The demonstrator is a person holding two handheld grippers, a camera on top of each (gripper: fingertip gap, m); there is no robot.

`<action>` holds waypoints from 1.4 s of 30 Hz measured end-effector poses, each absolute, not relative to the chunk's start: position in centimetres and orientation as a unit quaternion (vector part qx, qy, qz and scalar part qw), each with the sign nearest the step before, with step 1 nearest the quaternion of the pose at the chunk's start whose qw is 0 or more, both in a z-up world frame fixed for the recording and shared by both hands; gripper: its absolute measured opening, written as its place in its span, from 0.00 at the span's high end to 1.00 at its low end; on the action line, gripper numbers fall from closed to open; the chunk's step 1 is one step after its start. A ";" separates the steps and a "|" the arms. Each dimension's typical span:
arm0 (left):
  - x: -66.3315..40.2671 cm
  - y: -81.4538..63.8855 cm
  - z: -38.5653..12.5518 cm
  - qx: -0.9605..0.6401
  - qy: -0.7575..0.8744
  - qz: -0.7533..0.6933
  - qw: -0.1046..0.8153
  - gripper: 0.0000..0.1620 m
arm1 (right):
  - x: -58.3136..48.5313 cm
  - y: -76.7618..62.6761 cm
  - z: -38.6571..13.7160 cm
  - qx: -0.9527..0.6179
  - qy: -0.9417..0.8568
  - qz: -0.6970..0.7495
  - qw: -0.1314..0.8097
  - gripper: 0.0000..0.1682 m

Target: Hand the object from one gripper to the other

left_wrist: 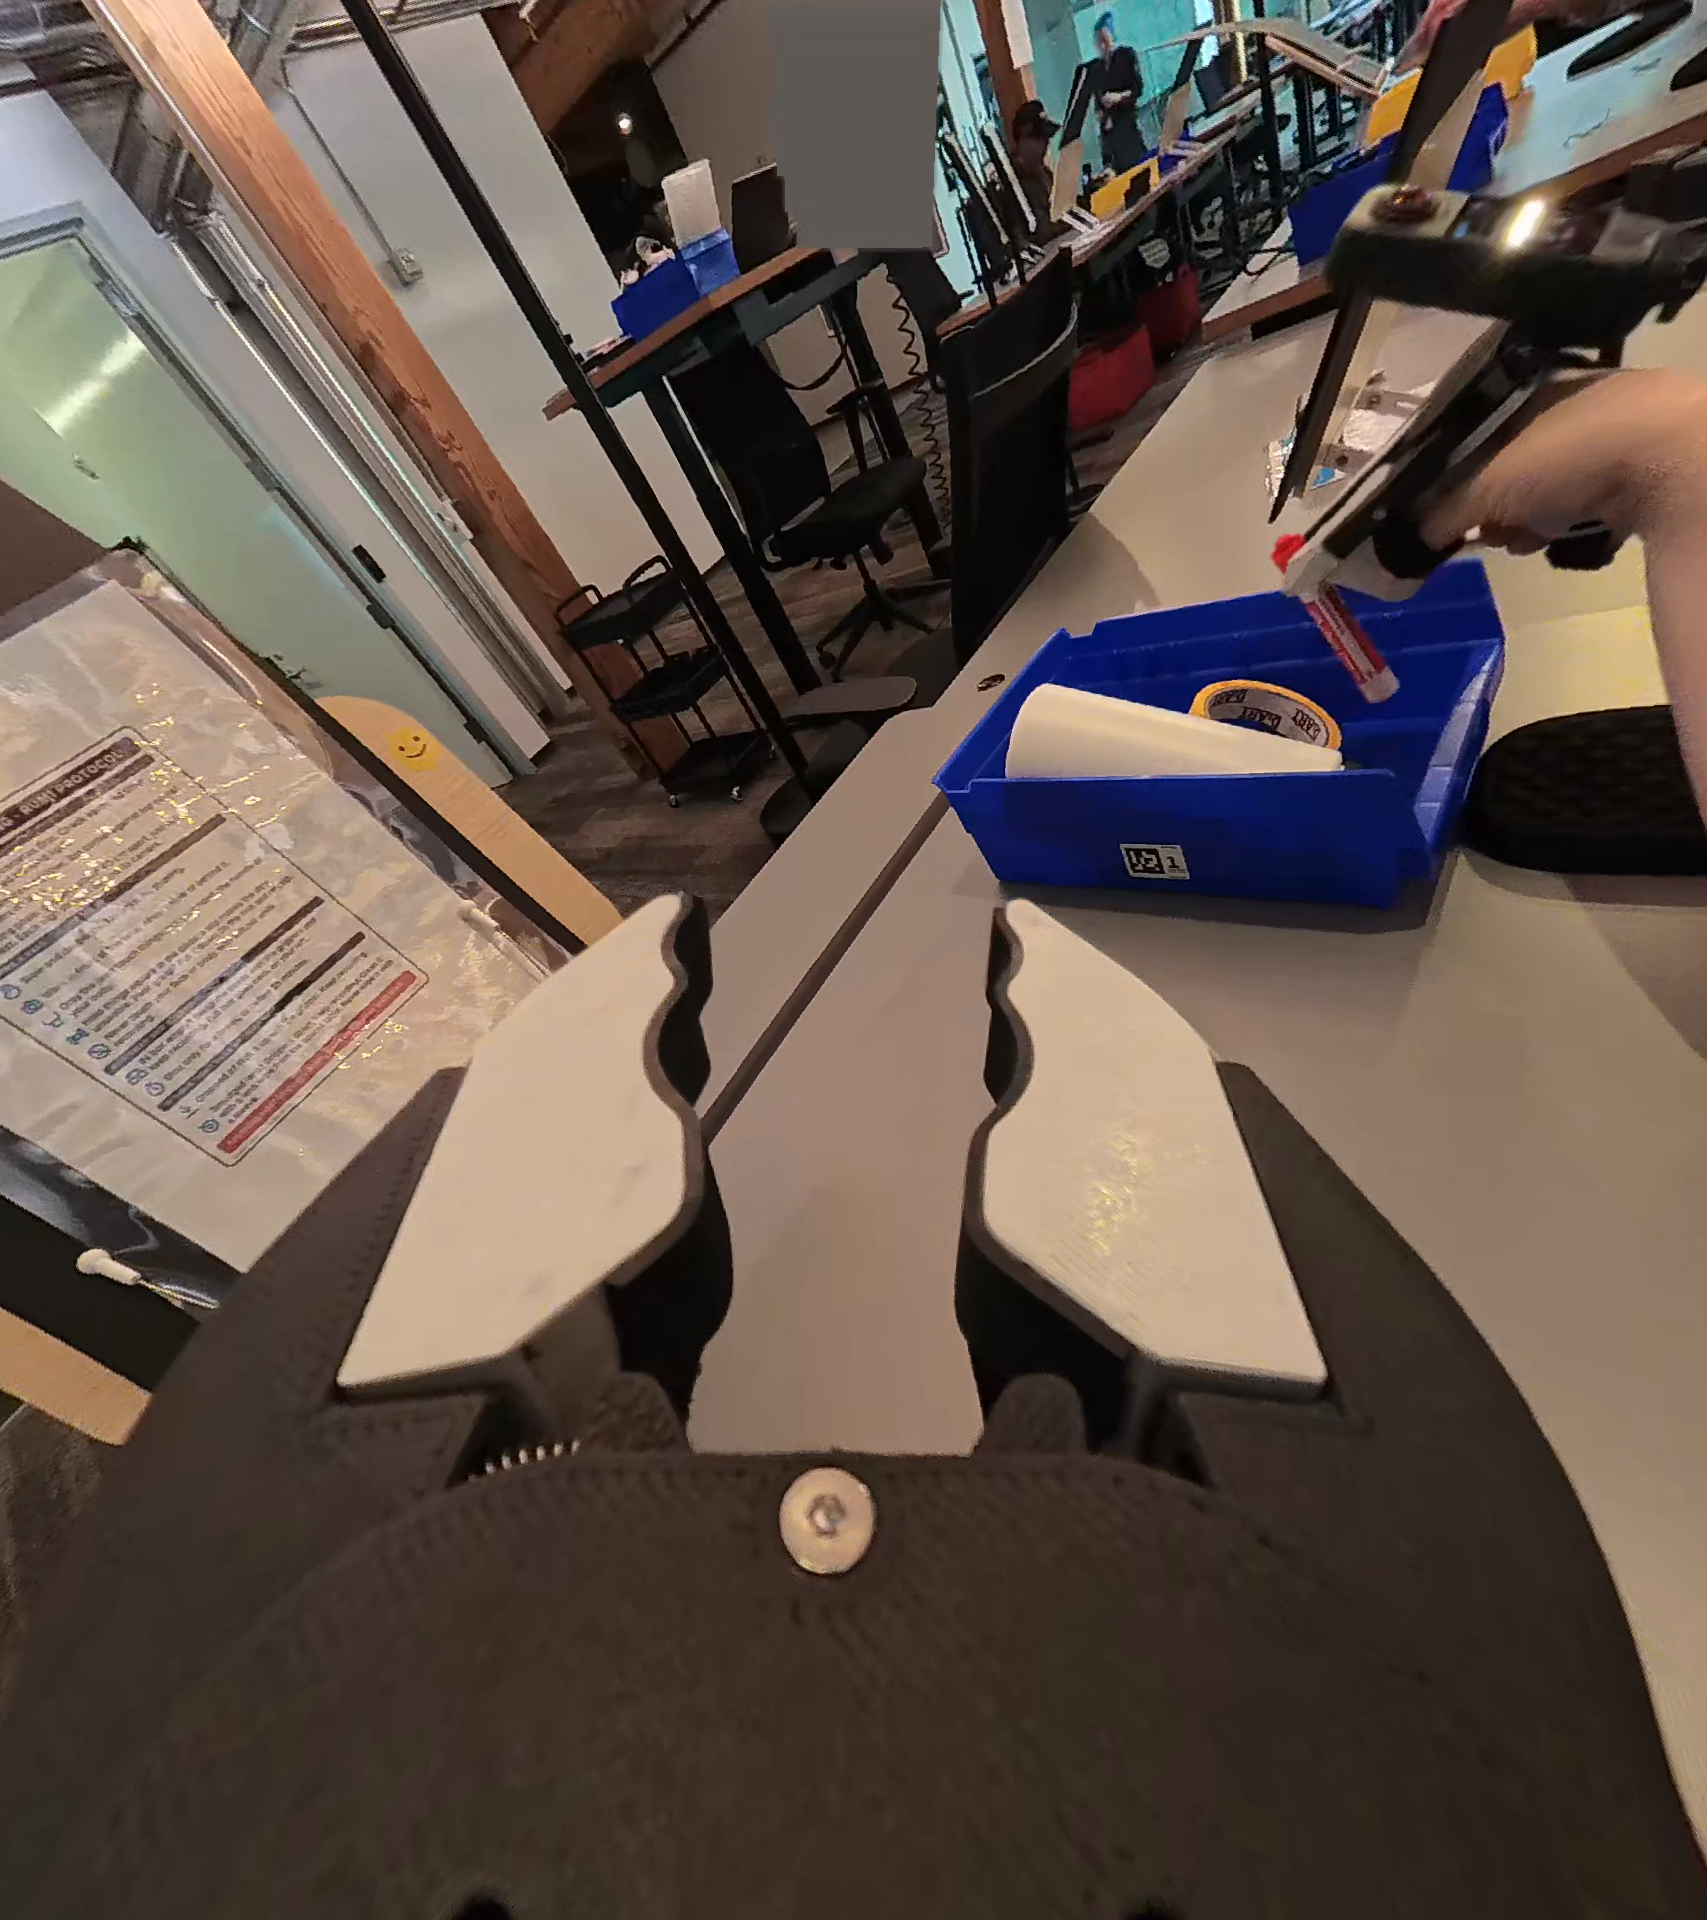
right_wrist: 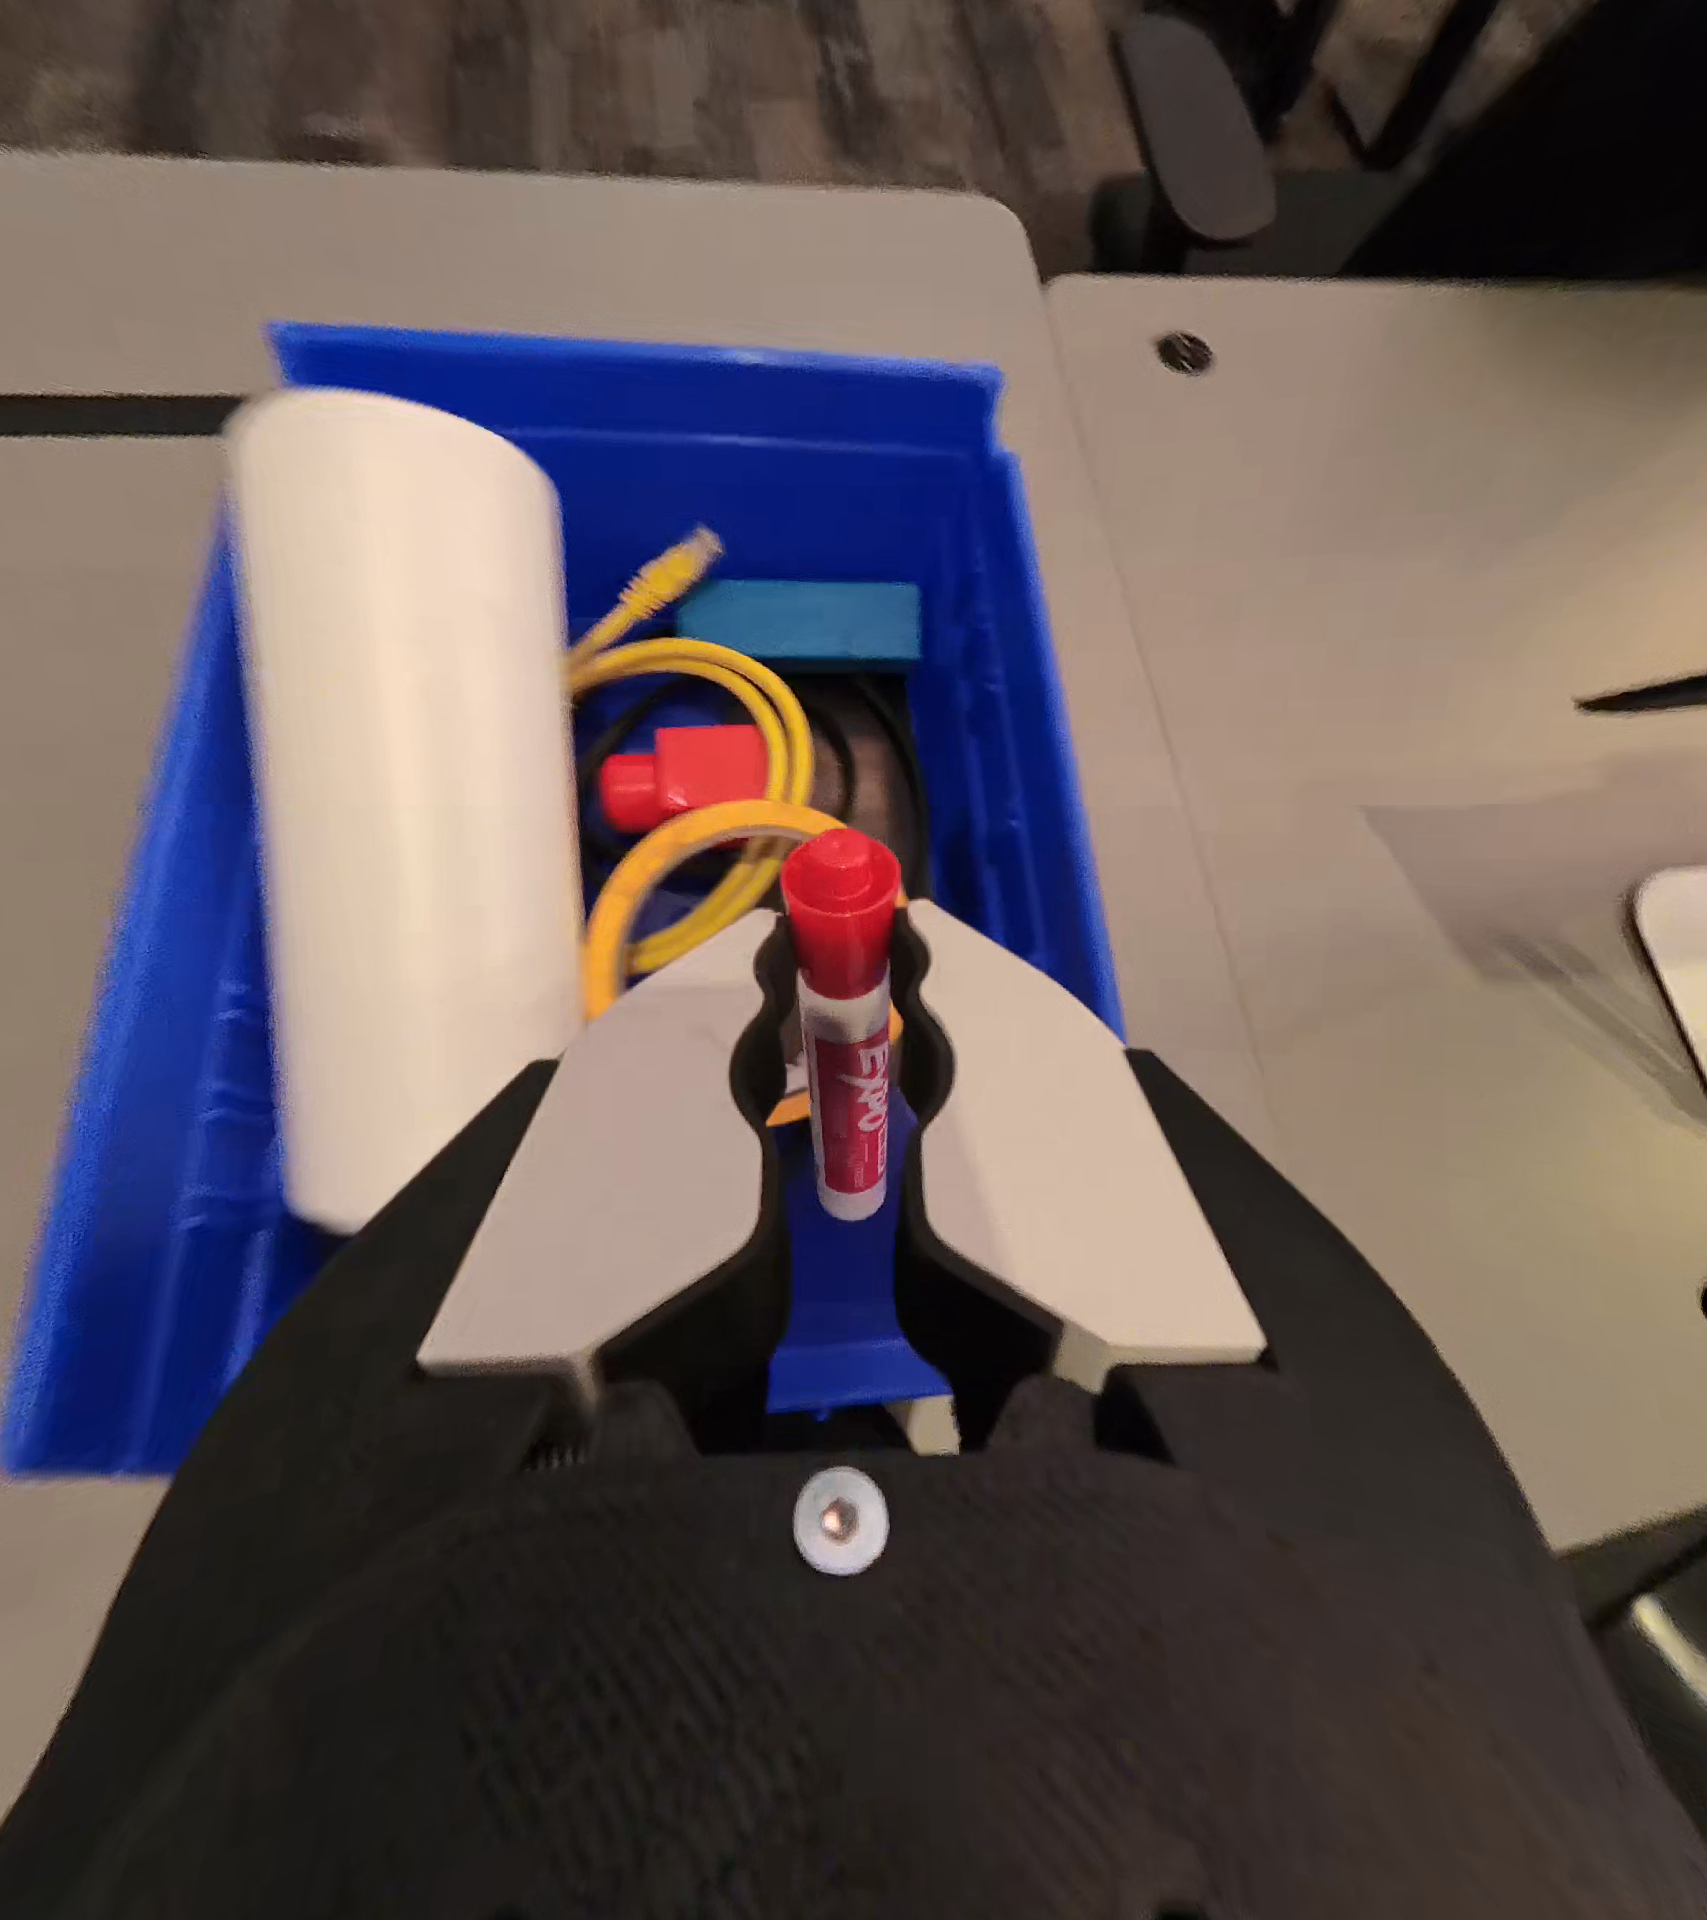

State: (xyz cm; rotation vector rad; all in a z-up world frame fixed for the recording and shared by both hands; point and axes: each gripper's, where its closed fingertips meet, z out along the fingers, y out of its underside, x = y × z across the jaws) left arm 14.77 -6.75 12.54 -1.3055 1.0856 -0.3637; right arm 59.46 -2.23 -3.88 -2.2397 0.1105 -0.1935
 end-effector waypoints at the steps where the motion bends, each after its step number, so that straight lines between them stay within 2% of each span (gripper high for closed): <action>1: 14.9 -6.7 12.4 -0.575 0.481 -0.158 0.643 0.69 | 60.4 -2.1 -5.1 -0.903 0.057 -0.097 0.415 0.88; 4: 14.9 -6.6 11.9 -0.581 0.487 -0.147 0.636 0.69 | 62.9 -2.0 -8.1 -0.917 0.079 -0.172 0.350 0.87; 6: 14.7 -6.4 11.9 -0.583 0.485 -0.140 0.637 0.69 | 63.5 -2.2 -7.3 -0.912 0.068 -0.223 0.336 0.78; 7: 14.5 -6.3 12.1 -0.584 0.481 -0.138 0.639 0.69 | 63.4 -2.0 -5.7 -0.899 0.065 -0.241 0.359 0.71; 11: 12.4 -5.7 13.2 -0.595 0.452 -0.131 0.652 0.68 | 60.2 -1.1 3.2 -0.818 0.054 -0.222 0.528 0.71; 15: 4.6 -2.5 14.0 -0.655 0.355 -0.031 0.666 0.67 | 54.6 -1.4 10.3 -0.728 -0.004 -0.144 0.670 0.72; 18: -3.8 -0.3 11.2 -0.757 0.255 0.039 0.601 0.66 | 51.8 -2.1 13.6 -0.679 -0.029 -0.117 0.724 0.72; 21: -10.8 0.4 5.9 -0.860 0.162 0.054 0.482 0.66 | 49.5 -2.2 15.8 -0.641 -0.041 -0.101 0.760 0.72; 27: -18.7 3.4 -2.2 -0.937 0.012 -0.005 0.349 0.69 | 45.1 -0.8 16.2 -0.635 -0.096 -0.094 0.761 0.72; 32: -18.6 4.1 -10.2 -0.974 0.012 -0.088 0.208 0.68 | 42.7 0.7 15.2 -0.653 -0.137 -0.118 0.735 0.72; 36: -18.5 5.2 -13.6 -0.979 0.006 -0.109 0.174 0.70 | 40.7 1.7 14.2 -0.663 -0.176 -0.122 0.717 0.72; 42: -19.2 5.5 -15.4 -0.987 0.018 -0.066 0.147 0.75 | 39.2 2.5 13.3 -0.672 -0.209 -0.136 0.698 0.72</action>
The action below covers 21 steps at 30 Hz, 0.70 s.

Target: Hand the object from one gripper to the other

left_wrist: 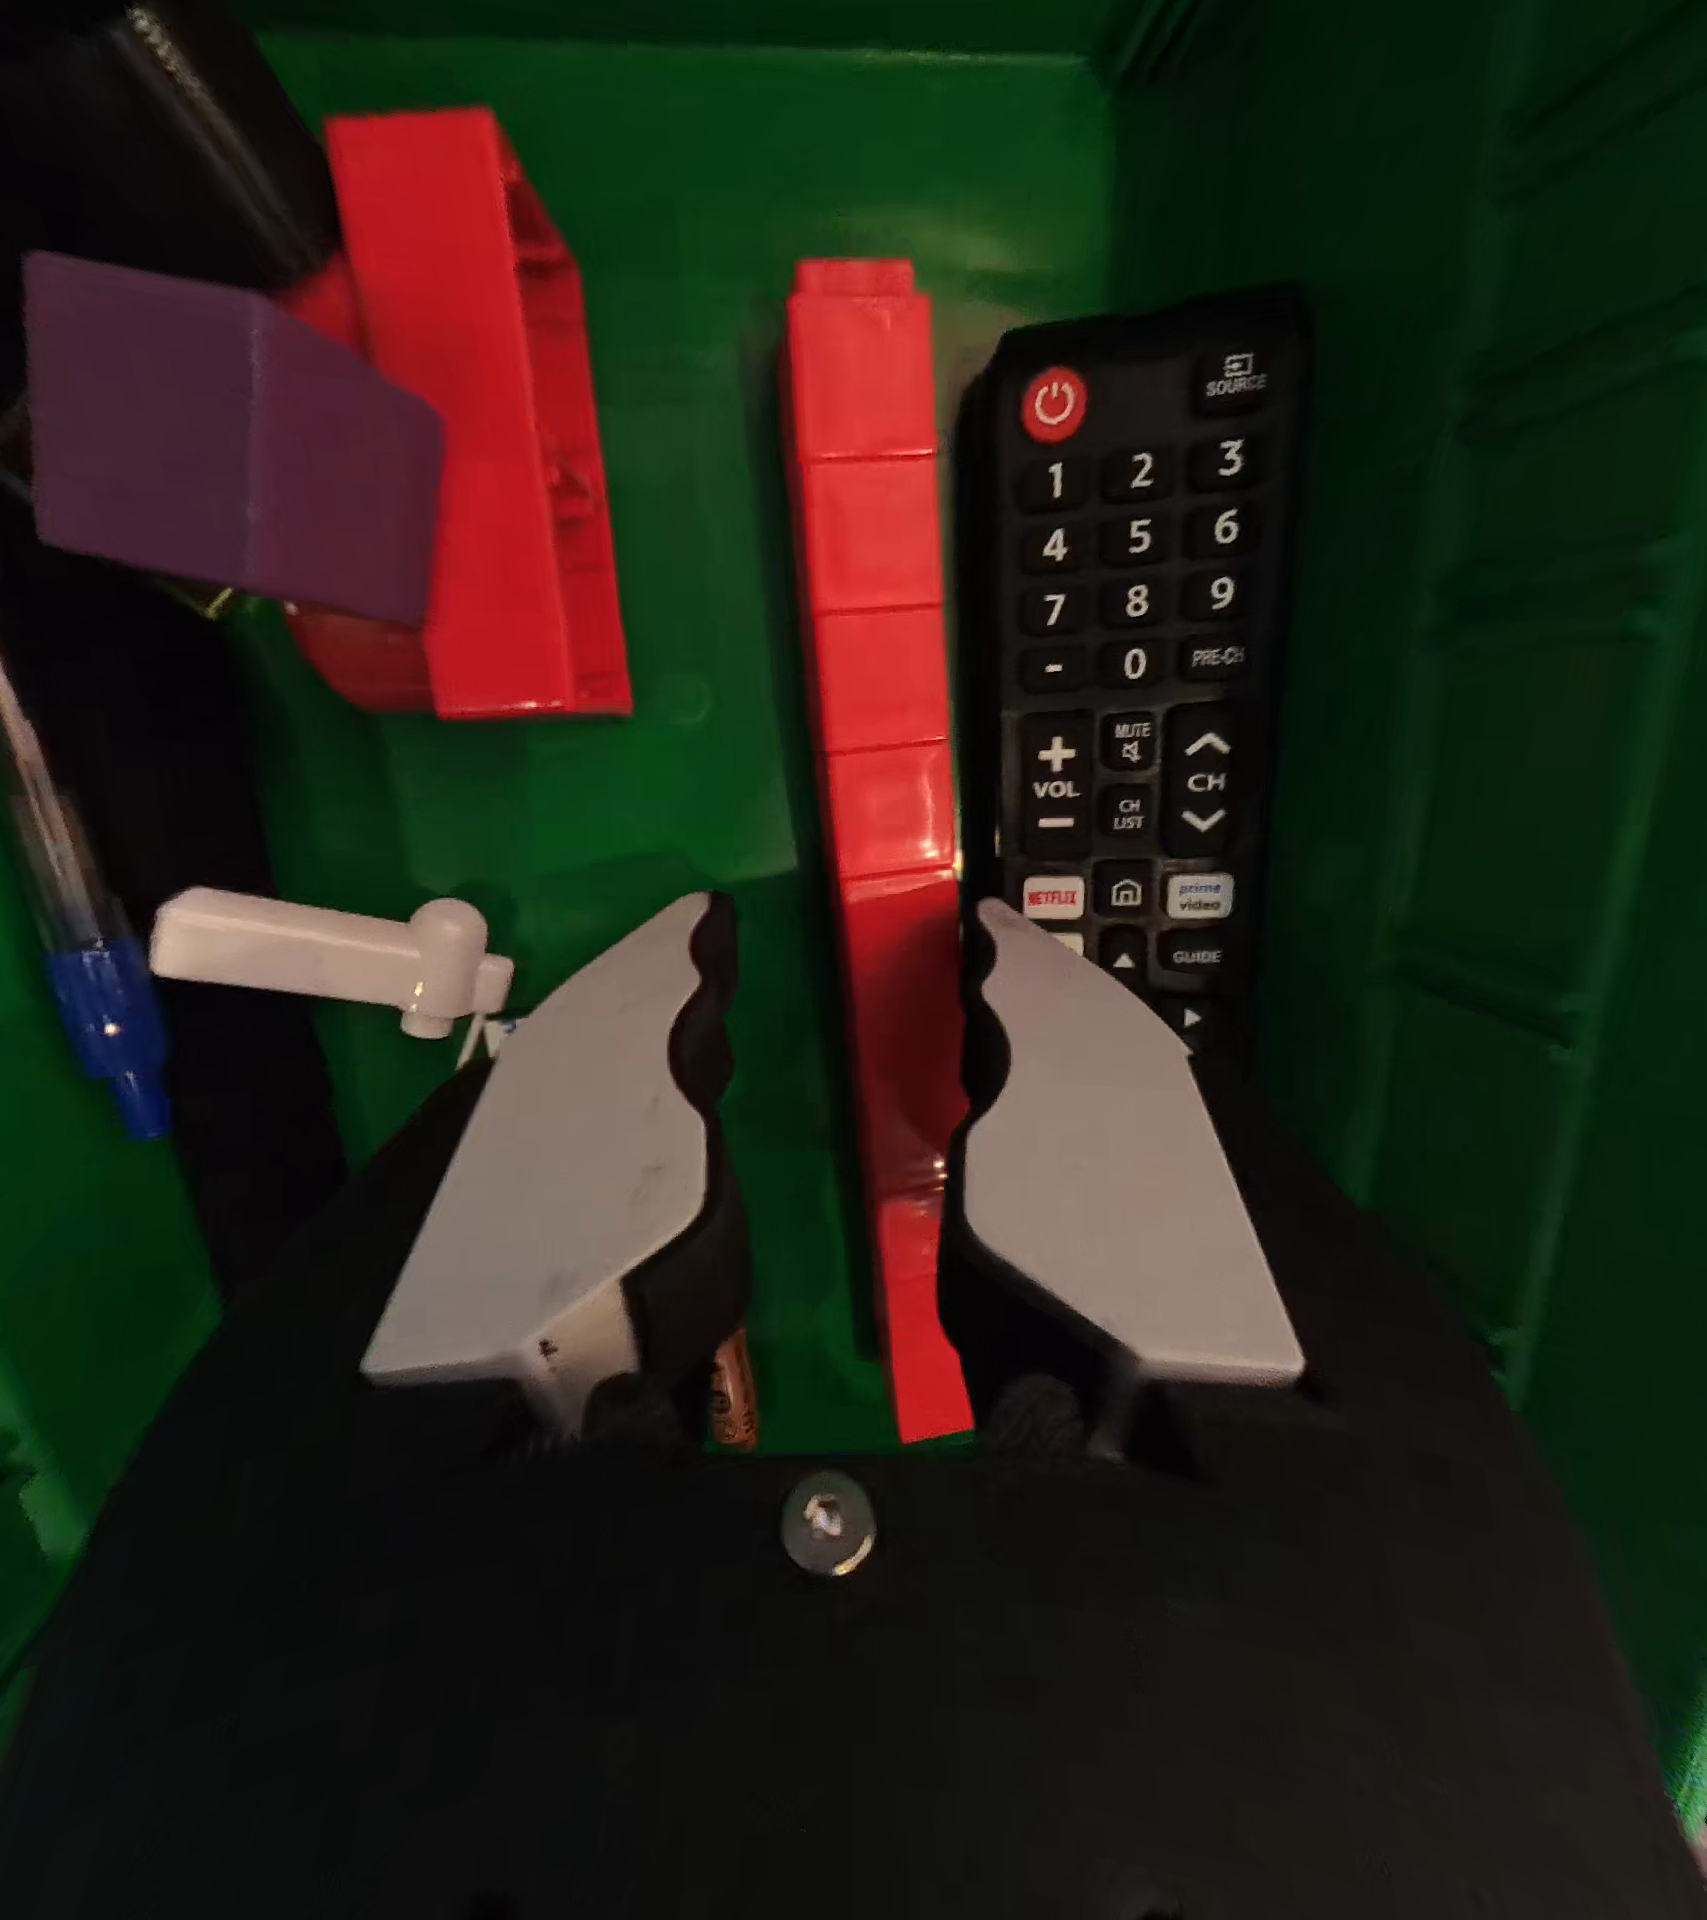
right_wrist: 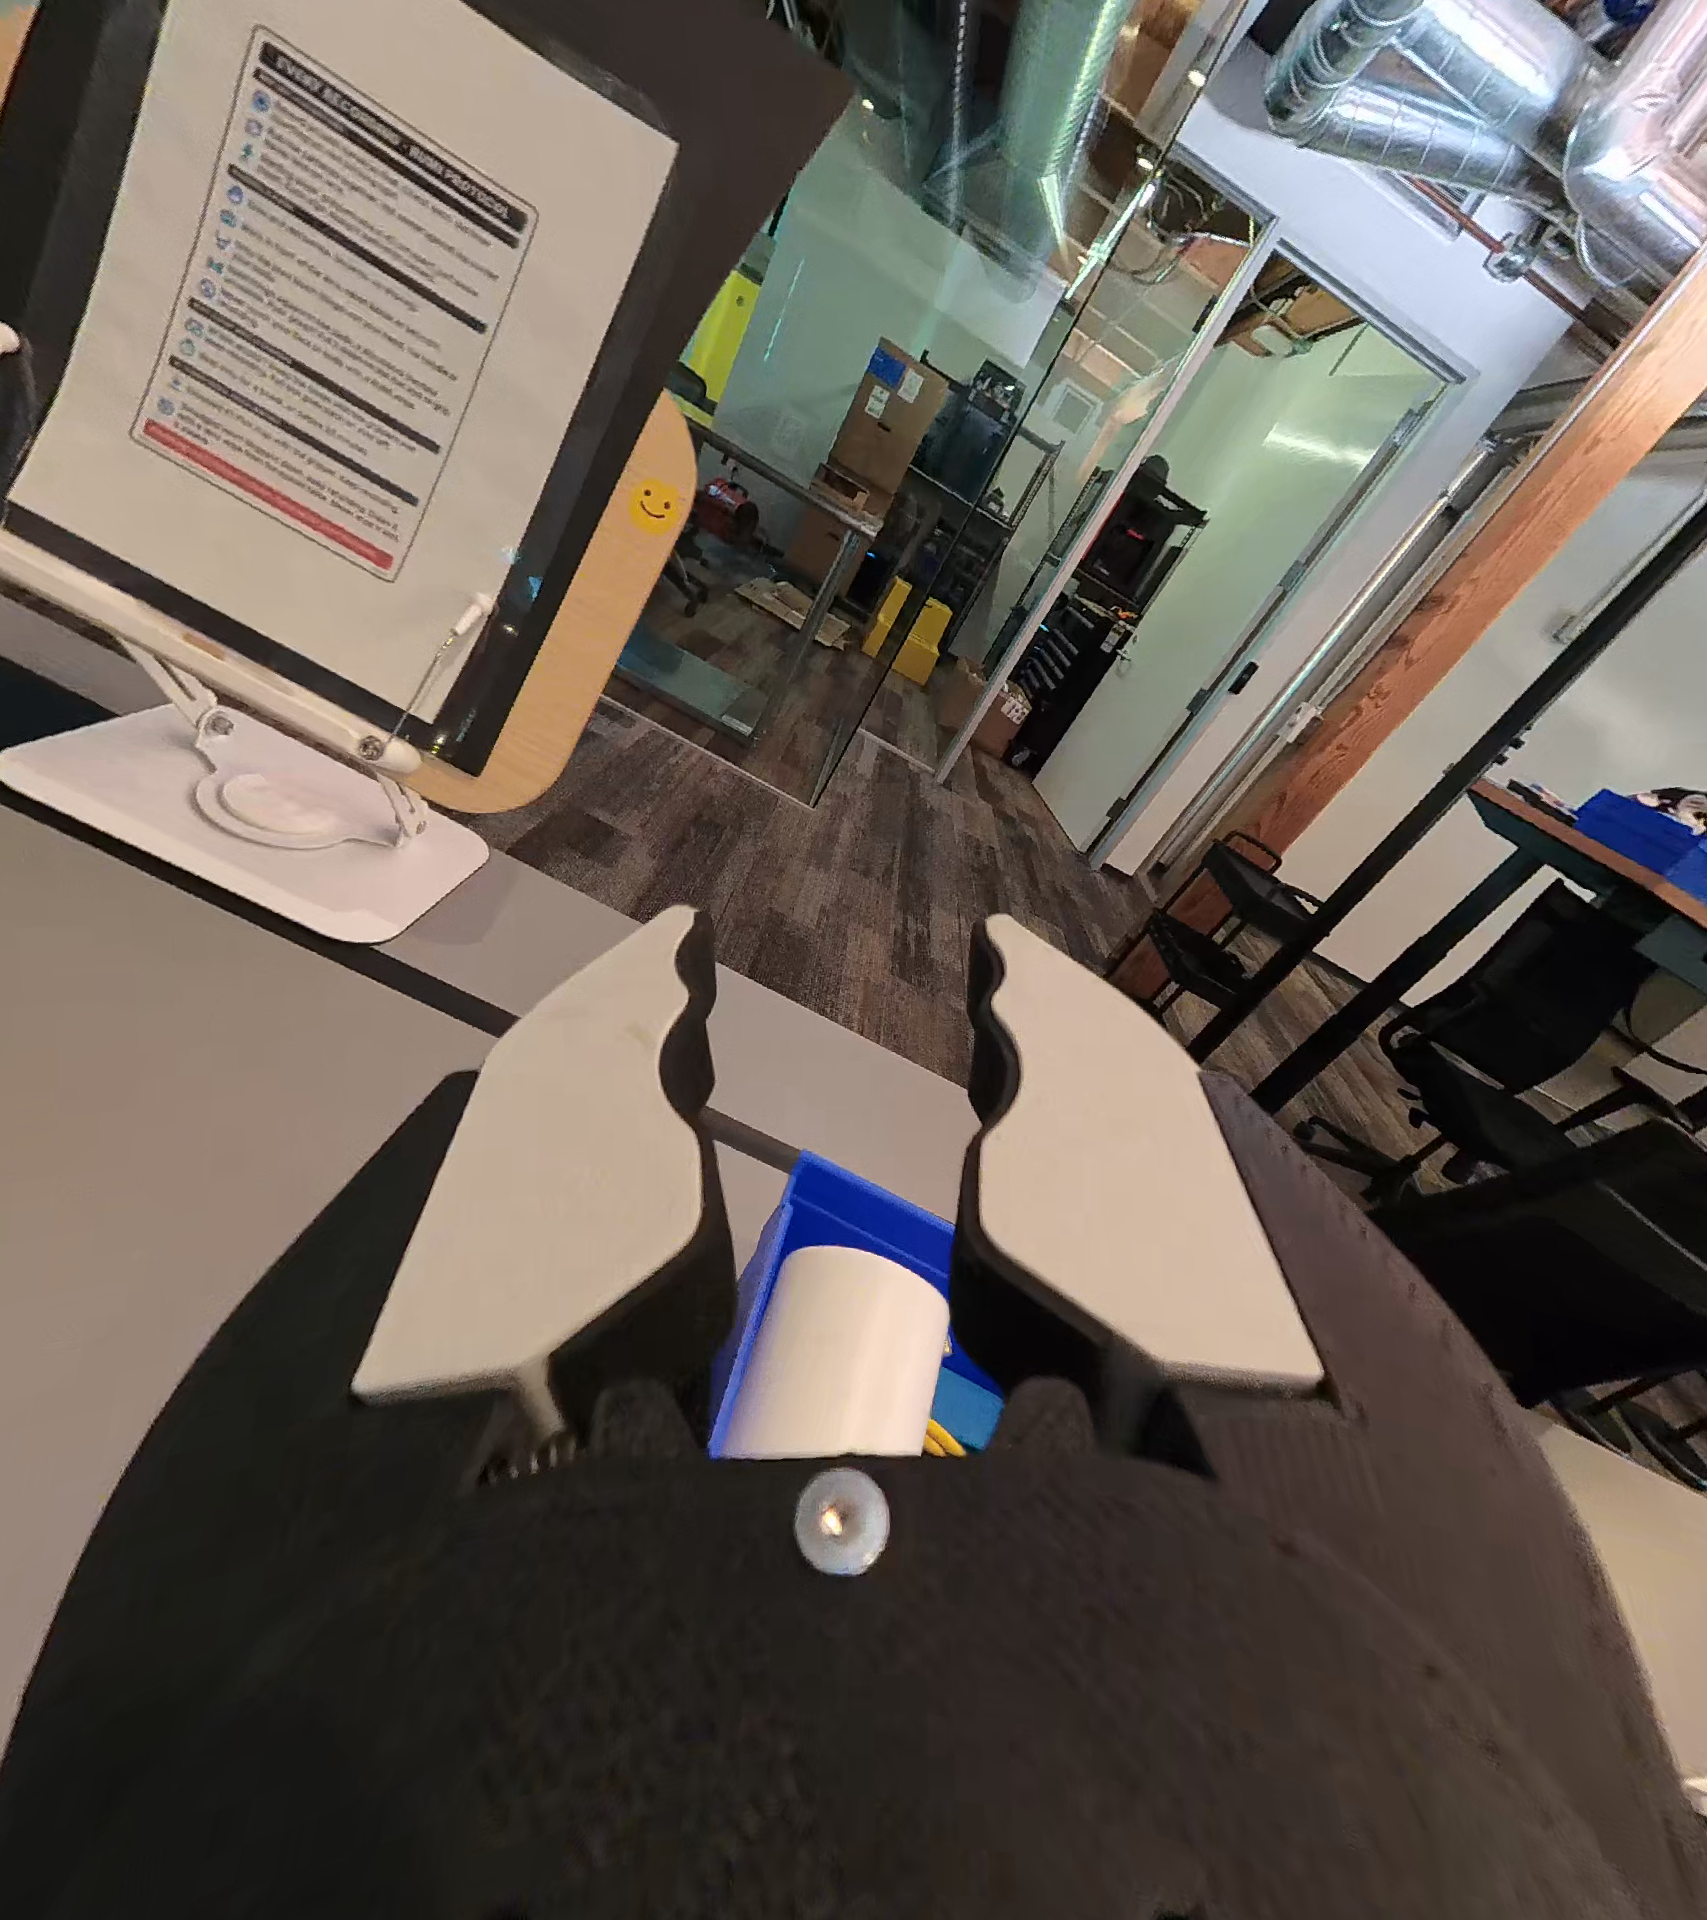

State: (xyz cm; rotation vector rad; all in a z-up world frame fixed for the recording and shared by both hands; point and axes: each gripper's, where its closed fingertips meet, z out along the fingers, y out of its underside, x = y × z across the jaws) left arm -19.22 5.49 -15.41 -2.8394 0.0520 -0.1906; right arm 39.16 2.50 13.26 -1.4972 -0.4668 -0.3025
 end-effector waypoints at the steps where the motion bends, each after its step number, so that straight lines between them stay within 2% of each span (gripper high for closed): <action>1: -19.1 5.6 -15.4 -0.987 0.021 -0.064 0.147 0.77 | 39.0 2.5 13.2 -0.671 -0.213 -0.137 0.697 0.72; 4: -18.8 5.8 -15.6 -0.987 0.022 -0.061 0.144 0.82 | 38.5 2.5 13.0 -0.669 -0.231 -0.138 0.693 0.72; 13: -18.2 4.9 -15.3 -0.989 0.023 -0.083 0.116 0.86 | 38.9 2.2 12.7 -0.669 -0.247 -0.135 0.688 0.72; 16: -18.3 4.8 -12.8 -0.984 0.022 -0.083 0.154 0.86 | 38.8 2.1 12.8 -0.666 -0.248 -0.131 0.691 0.72; 21: -16.9 3.9 -5.7 -0.961 0.040 -0.094 0.257 0.87 | 37.5 1.9 13.2 -0.654 -0.260 -0.117 0.701 0.72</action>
